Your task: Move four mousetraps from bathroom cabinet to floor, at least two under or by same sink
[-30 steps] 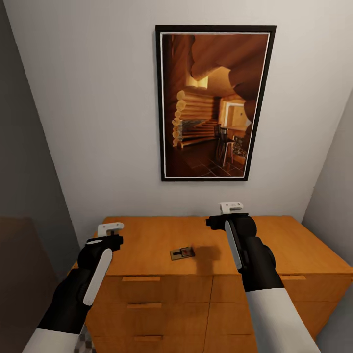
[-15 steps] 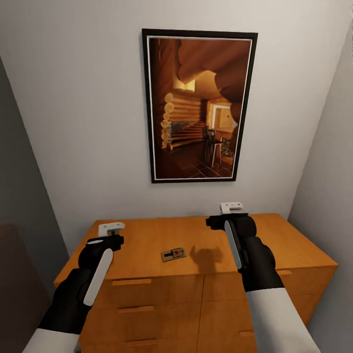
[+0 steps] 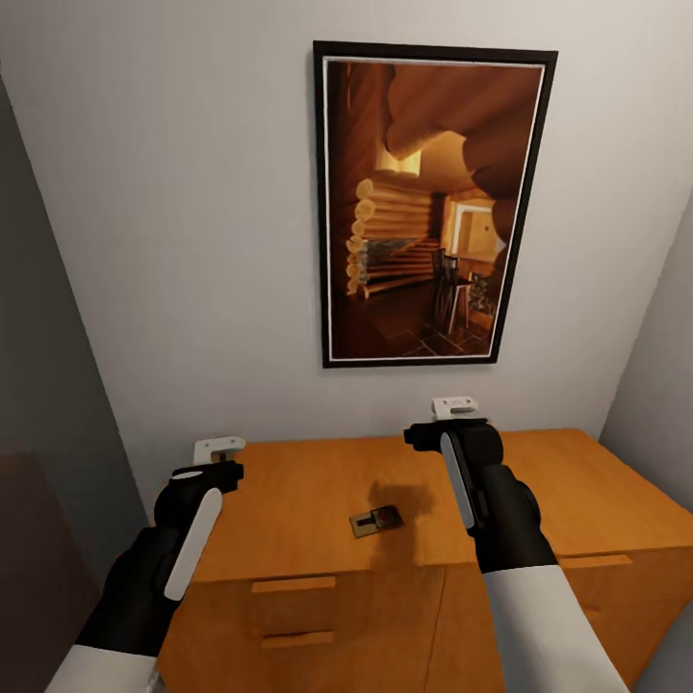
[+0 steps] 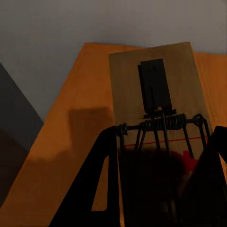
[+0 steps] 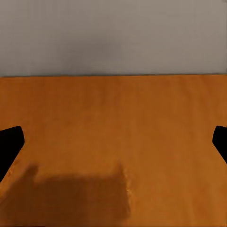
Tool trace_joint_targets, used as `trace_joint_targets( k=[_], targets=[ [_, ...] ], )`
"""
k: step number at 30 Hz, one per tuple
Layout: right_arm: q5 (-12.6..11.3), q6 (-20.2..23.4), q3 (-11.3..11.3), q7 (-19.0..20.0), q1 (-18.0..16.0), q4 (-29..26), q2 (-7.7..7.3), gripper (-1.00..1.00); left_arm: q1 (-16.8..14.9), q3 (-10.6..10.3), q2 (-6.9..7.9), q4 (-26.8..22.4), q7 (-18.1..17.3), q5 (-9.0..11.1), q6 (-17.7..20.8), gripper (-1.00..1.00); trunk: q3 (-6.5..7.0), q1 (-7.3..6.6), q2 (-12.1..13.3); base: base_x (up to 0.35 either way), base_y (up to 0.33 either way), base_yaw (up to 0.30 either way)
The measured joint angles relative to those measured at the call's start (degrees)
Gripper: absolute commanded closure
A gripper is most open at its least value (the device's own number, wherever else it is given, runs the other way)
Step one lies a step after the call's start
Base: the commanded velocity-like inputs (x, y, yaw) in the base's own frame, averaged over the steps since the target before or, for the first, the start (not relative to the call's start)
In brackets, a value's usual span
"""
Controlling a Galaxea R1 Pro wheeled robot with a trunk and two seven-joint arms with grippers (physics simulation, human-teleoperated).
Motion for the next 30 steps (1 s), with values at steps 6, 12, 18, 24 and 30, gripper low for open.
trace_joint_targets(
  k=[6, 12, 18, 24, 30],
  targets=[
    [-0.1, 0.0, 0.0, 0.0, 0.0, 0.0, -0.01, -1.0, 0.0, 0.0, 0.0, 0.0, 0.0, 0.0, 0.0, 1.0, 0.0, 0.0, 0.0, 0.196, 0.275, 0.0],
    [-0.2, 0.0, 0.0, 0.0, 0.0, 0.1, 0.0, -1.0, 0.0, 0.0, 0.01, 0.0, 0.0, 0.0, 0.0, 1.0, 0.0, 0.01, 0.0, 0.155, 0.185, -0.001],
    [-0.4, 0.0, 0.0, 0.0, 0.0, 0.1, 0.0, -1.0, 0.0, 0.0, 0.01, 0.0, 0.0, 0.0, 0.0, 1.0, 0.07, 0.02, 0.0, 0.035, 0.04, -0.109],
    [-0.4, 0.0, -0.1, 0.0, 0.0, 0.2, 0.0, -1.0, 0.0, -0.1, 0.0, 0.0, 0.0, 0.1, -0.1, 1.0, 0.26, 0.02, 0.0, 0.006, 0.007, -0.199],
    [-0.4, 0.0, -0.1, 0.0, 0.0, 0.2, 0.0, -1.0, 0.0, 0.0, -0.03, 0.0, 0.0, 0.1, -0.1, 1.0, 0.47, 0.02, 0.0, 0.001, 0.001, -0.216]
  ],
)
